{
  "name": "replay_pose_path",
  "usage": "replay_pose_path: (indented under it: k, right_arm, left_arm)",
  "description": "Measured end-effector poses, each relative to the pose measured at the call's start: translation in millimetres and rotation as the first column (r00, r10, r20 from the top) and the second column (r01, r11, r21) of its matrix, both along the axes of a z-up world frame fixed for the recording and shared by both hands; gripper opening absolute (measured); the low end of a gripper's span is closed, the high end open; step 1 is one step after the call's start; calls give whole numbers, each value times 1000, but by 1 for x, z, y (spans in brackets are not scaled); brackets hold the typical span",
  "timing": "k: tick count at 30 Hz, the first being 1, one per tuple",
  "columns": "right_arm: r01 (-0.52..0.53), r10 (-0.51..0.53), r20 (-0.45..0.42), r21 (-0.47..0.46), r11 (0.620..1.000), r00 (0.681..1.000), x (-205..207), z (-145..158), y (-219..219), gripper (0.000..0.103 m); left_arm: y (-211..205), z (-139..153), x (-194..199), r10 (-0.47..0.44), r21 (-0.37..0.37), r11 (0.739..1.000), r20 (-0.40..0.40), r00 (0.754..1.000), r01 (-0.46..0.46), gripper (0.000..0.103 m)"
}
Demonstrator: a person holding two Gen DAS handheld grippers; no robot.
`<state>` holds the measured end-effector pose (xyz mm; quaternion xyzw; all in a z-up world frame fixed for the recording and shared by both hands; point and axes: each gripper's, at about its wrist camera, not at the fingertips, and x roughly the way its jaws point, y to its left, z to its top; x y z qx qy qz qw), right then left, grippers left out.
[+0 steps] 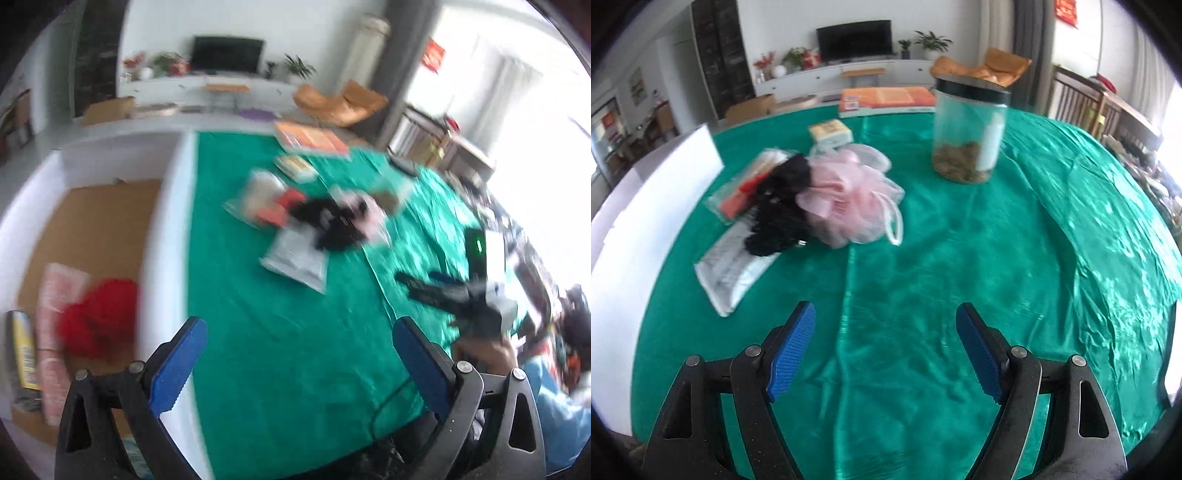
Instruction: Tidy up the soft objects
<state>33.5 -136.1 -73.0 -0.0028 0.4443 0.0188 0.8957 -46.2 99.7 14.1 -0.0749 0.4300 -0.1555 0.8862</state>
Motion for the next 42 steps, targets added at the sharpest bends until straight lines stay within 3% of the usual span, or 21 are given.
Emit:
replay_pose_path:
  k: [2,5,11,18,24,42]
  right_arm:
    - [16,-17,-16,-20,1000,1000,8,-8,-4,81]
    - [11,-12,-29,-47,999,1000,10,-16,-5,81]
    - [21,-21,9,-32,999,1000,5,-28,-3,81]
    - [29,-29,13,-25,999,999,7,-29,-4,85]
    - [29,-29,14,-23,999,999,9,-29,-5,85]
    - [29,-28,14,-22,999,999,9,-30,-5,85]
  left_arm:
    - [-27,-23,11,-44,32,998,-56,997,46,100]
    - [-45,-62,28,-20,76,997,-142,990,31,100]
    - [-34,-108,49,74,201,979,-141,987,-44,100]
    - [-22,-118,71,119,240,966,-78,990,-97,100]
    - [-27,-124,75,103,257,961,1,995,-100,103]
    - [-27,-124,71,109,258,960,14,994,-109,103]
